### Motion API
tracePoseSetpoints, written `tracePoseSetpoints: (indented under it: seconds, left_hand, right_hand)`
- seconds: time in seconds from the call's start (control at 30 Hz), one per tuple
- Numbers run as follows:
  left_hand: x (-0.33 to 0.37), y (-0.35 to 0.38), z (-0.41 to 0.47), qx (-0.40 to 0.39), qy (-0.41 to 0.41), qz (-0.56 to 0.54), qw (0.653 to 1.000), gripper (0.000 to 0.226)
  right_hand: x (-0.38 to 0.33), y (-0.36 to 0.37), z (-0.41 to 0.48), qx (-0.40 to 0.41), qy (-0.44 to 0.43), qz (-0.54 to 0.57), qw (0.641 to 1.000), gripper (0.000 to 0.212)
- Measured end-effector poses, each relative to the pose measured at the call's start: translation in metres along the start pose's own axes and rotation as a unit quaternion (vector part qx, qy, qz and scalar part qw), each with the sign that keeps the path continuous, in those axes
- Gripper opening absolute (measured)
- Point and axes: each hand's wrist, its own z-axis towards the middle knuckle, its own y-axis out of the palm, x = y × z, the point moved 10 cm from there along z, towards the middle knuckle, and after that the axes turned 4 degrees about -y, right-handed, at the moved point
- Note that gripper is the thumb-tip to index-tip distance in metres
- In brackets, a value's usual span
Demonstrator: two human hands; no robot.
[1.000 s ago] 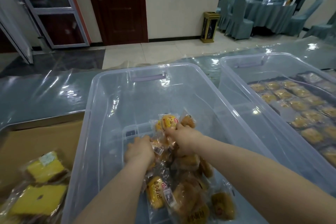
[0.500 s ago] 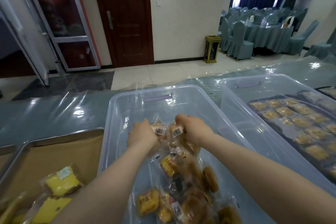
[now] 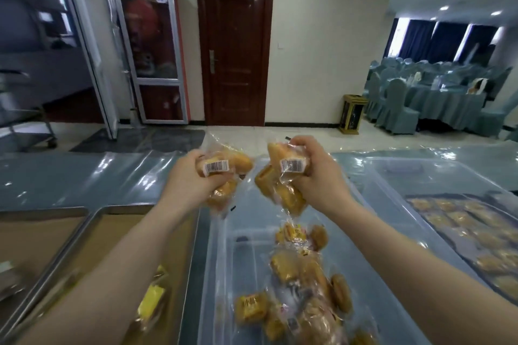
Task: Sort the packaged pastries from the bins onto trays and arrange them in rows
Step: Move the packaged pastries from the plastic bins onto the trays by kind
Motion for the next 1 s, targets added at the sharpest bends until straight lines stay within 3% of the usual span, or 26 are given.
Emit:
tracePoseSetpoints:
  seconds: [0.17, 0.43, 0.67, 1.0]
  left_hand:
    - [-0.025, -0.093, -0.036, 0.066, -0.004, -0.038, 0.997, 0.033]
    - [-0.099, -0.273, -0.109, 0.209, 0.018, 0.023, 0.977, 0.043]
    - [-0.218, -0.429, -0.178, 0.229, -0.044, 0.058, 0.971, 0.043]
    - [-0.342, -0.555, -0.230, 0.248, -0.122, 0.081, 0.958, 0.044]
  right_hand:
    - [-0.065, 0.063, 0.001, -0.026, -0.039, 0.046, 0.998, 0.060]
    - [-0.190, 0.217, -0.024, -0.088, -0.080, 0.096, 0.988, 0.064]
    - [-0.278, 0.397, -0.085, -0.174, -0.038, 0.133, 0.975, 0.067]
    - [-0.340, 0.547, -0.131, -0.233, 0.030, 0.149, 0.961, 0.066]
